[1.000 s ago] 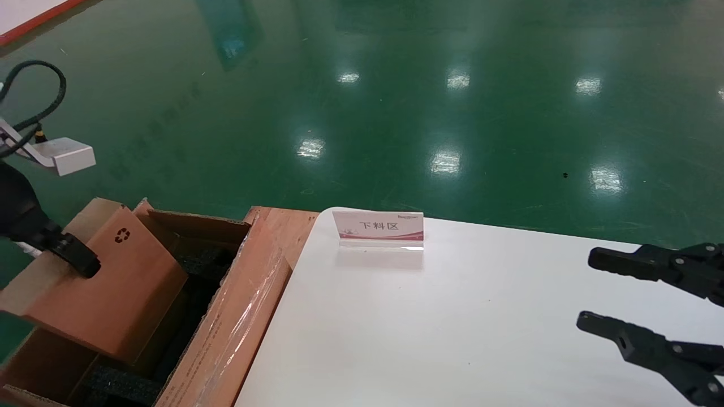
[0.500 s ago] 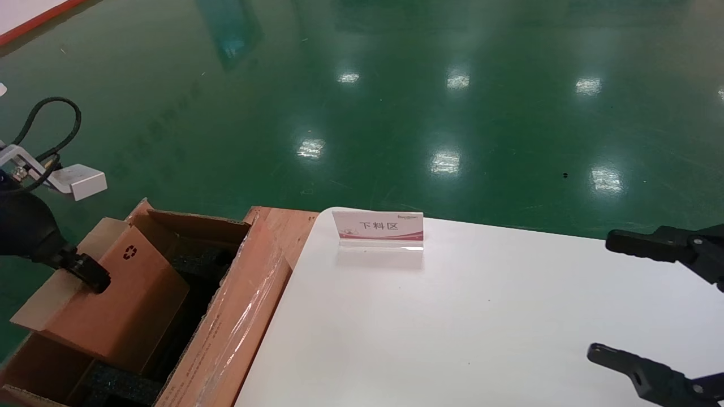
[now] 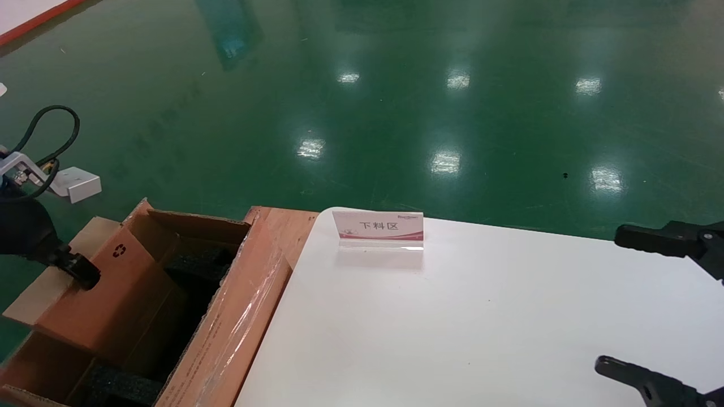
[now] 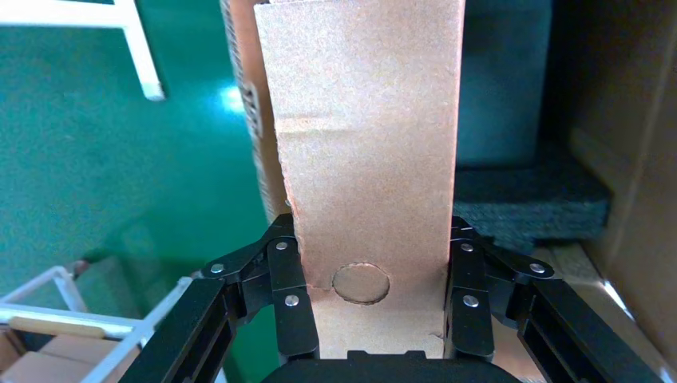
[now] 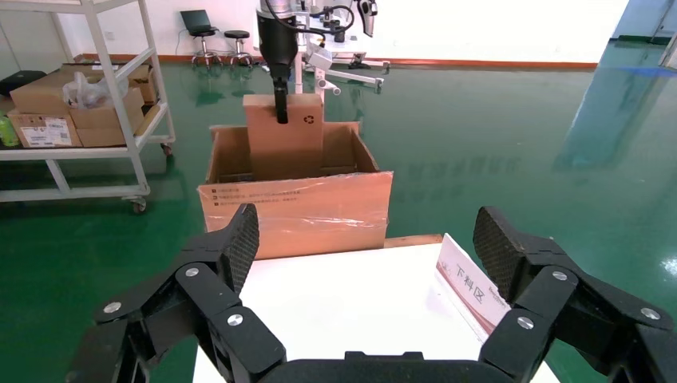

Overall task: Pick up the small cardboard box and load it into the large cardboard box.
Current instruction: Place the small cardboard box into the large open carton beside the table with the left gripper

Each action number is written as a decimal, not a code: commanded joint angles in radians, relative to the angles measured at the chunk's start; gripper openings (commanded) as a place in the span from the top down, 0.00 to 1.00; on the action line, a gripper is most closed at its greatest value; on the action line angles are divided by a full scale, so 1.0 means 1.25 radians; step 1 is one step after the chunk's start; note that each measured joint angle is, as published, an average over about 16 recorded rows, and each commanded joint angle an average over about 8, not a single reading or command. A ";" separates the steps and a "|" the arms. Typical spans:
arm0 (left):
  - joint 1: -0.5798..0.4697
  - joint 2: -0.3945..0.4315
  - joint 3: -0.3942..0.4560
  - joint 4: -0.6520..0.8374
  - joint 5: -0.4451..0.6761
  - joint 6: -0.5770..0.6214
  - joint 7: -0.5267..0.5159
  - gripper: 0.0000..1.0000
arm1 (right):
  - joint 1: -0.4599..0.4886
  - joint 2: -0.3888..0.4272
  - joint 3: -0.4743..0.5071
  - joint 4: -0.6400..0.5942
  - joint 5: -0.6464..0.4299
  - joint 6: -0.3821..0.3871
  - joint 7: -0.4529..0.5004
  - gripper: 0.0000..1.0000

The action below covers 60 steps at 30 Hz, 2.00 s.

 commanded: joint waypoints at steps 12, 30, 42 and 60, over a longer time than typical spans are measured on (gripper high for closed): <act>0.090 0.022 -0.016 0.085 -0.023 -0.027 0.043 1.00 | 0.000 0.000 -0.001 0.000 0.000 0.000 0.000 0.00; 0.228 0.047 -0.041 0.213 -0.072 -0.040 0.089 1.00 | 0.000 0.001 -0.001 0.000 0.001 0.001 -0.001 0.00; 0.306 0.059 -0.055 0.295 -0.102 -0.016 0.120 1.00 | 0.000 0.001 -0.002 0.000 0.001 0.001 -0.001 0.00; 0.394 0.095 -0.068 0.390 -0.126 0.001 0.150 0.06 | 0.000 0.001 -0.002 0.000 0.002 0.001 -0.001 0.00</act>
